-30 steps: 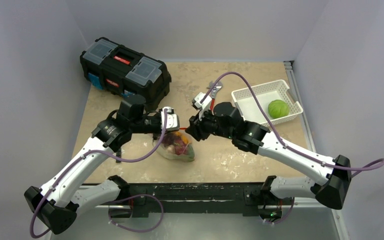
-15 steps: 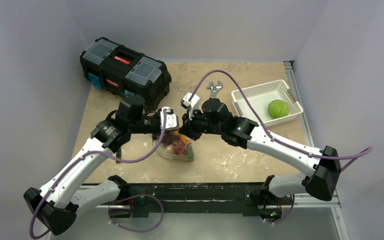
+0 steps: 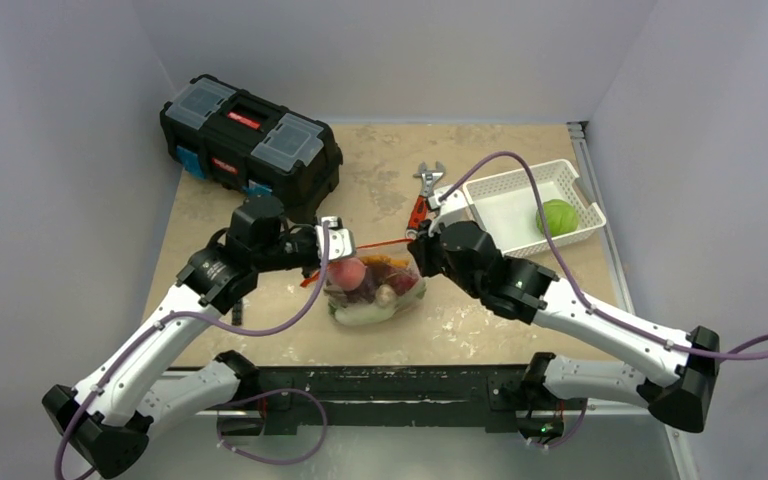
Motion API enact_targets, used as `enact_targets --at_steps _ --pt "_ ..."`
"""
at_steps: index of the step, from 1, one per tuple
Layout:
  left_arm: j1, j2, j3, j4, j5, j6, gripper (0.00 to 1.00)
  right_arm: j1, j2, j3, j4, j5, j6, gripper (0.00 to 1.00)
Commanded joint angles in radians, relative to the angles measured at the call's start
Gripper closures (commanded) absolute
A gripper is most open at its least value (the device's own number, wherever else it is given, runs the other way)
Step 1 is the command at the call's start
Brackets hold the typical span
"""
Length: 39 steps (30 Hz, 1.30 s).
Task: Place the food in the zip-top bag and seal the zipper
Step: Zip the zipper food storage bag at the center of the board.
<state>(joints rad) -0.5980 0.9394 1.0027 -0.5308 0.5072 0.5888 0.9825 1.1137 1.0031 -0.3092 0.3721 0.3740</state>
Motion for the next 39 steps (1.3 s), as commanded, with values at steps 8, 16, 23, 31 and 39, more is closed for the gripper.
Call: enact_targets --at_steps 8,16,23,31,39 --pt "0.036 -0.129 -0.056 -0.003 -0.164 0.108 1.0 -0.043 -0.127 -0.131 -0.133 0.238 0.106 1.0" --pt "0.055 -0.164 -0.079 0.0 -0.19 0.136 1.0 -0.054 -0.168 -0.144 -0.15 0.266 0.11 1.0" --pt "0.063 -0.179 -0.092 0.005 -0.204 0.148 1.0 -0.054 -0.18 -0.147 -0.134 0.256 0.068 1.0" --pt "0.064 -0.203 -0.065 0.006 -0.107 0.11 0.57 -0.054 -0.257 -0.193 0.004 -0.009 -0.071 1.0" --pt "0.064 -0.283 -0.069 0.049 -0.042 0.078 0.48 -0.054 -0.272 -0.198 0.025 -0.098 -0.101 0.83"
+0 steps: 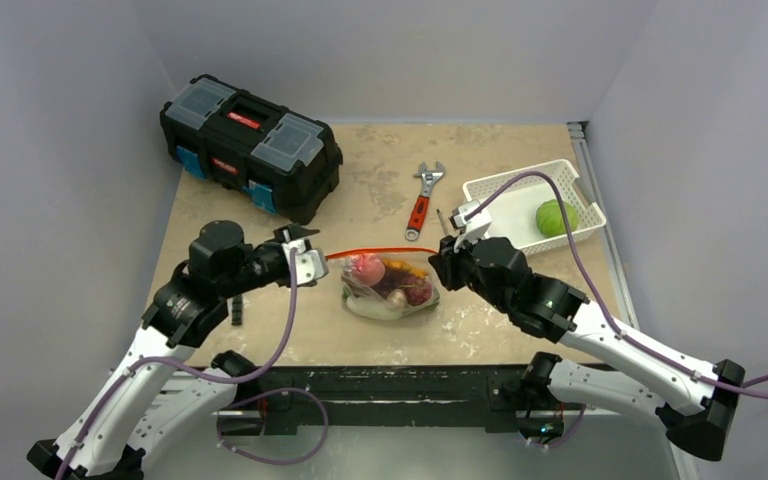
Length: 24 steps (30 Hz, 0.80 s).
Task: Place the food in the zip-top bag and seal the zipper
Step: Zip the zipper food storage bag at the center of the board, then reset both arms
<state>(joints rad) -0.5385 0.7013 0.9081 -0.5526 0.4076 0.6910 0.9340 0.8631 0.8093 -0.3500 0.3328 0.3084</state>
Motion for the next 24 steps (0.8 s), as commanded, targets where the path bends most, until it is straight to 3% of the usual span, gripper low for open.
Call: enact_targets --at_steps 1,5,10,16,21,23,24 --pt "0.005 -0.06 0.016 0.084 0.056 -0.026 0.48 -0.006 -0.021 -0.007 0.068 -0.062 -0.035 0.81" --pt "0.005 -0.113 -0.025 0.198 0.016 -0.056 0.47 -0.006 -0.014 -0.005 0.068 -0.067 -0.037 0.74" --pt "0.004 -0.097 -0.03 0.295 -0.05 -0.1 0.42 -0.006 -0.01 0.016 0.06 -0.07 -0.039 0.51" --pt "0.004 -0.097 -0.042 0.368 -0.113 -0.134 0.24 -0.006 -0.015 0.07 0.031 -0.101 -0.051 0.33" --pt "0.004 -0.12 -0.064 0.432 -0.168 -0.158 0.17 -0.005 -0.044 0.142 -0.007 -0.075 -0.065 0.19" --pt "0.004 -0.115 -0.056 0.448 -0.207 -0.186 0.16 -0.006 -0.054 0.18 -0.031 -0.048 -0.06 0.02" --pt "0.003 -0.112 -0.048 0.449 -0.229 -0.201 0.16 -0.006 -0.058 0.201 -0.038 -0.039 -0.056 0.01"
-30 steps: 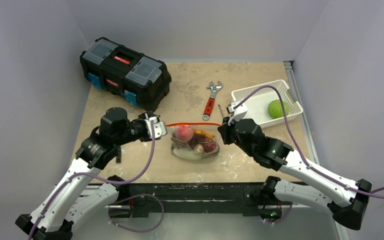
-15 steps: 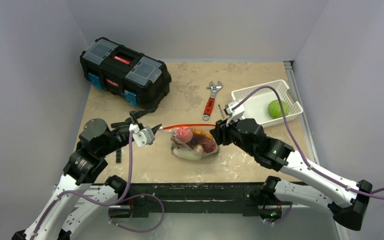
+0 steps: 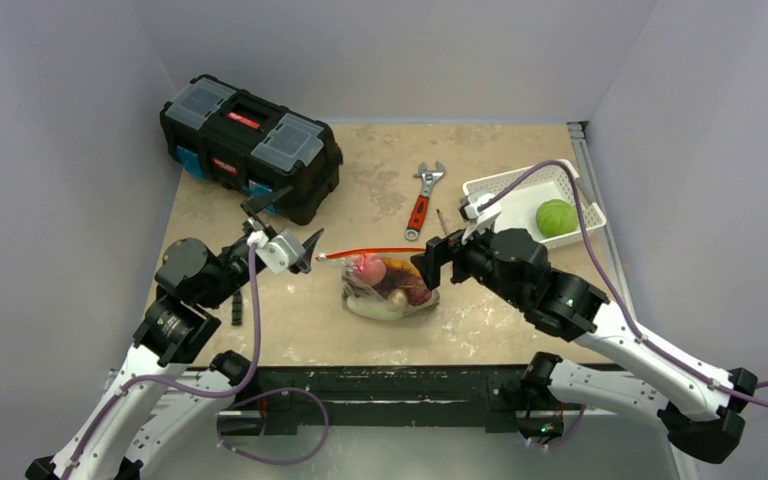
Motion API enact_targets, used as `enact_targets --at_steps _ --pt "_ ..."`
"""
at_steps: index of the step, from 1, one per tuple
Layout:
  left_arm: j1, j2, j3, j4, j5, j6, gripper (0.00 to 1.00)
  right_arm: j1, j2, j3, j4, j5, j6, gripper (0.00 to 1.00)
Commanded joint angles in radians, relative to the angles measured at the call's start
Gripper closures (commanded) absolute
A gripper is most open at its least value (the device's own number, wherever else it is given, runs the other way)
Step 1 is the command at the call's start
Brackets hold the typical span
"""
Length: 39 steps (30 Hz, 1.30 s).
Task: Place the food in the zip-top bag and seal the zipper
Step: Reset both arms
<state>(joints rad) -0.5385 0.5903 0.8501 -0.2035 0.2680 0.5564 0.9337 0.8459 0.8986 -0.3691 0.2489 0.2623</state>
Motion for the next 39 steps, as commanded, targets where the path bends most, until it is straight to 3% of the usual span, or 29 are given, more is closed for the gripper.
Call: enact_targets --at_steps 1,10,15,19,32,35,39 --pt "0.004 0.002 0.021 0.098 -0.11 -0.082 0.16 -0.006 -0.043 0.133 -0.032 0.075 -0.007 0.01" --pt "0.004 -0.044 0.127 0.061 -0.336 -0.327 0.13 -0.006 -0.107 0.327 -0.13 0.349 -0.01 0.01" --pt "0.005 -0.109 0.321 -0.226 -0.549 -0.649 0.08 -0.006 -0.186 0.431 -0.111 0.448 -0.075 0.01" --pt "0.004 -0.167 0.393 -0.373 -0.597 -0.804 0.06 -0.006 -0.237 0.509 -0.097 0.458 -0.122 0.01" --pt "0.004 -0.199 0.444 -0.371 -0.545 -0.883 0.03 -0.006 -0.386 0.497 0.017 0.418 -0.195 0.01" --pt "0.004 -0.2 0.435 -0.377 -0.54 -0.897 0.02 -0.004 -0.387 0.484 0.019 0.262 -0.241 0.01" --pt "0.005 -0.204 0.424 -0.374 -0.527 -0.909 0.03 -0.007 -0.402 0.468 0.012 0.253 -0.24 0.01"
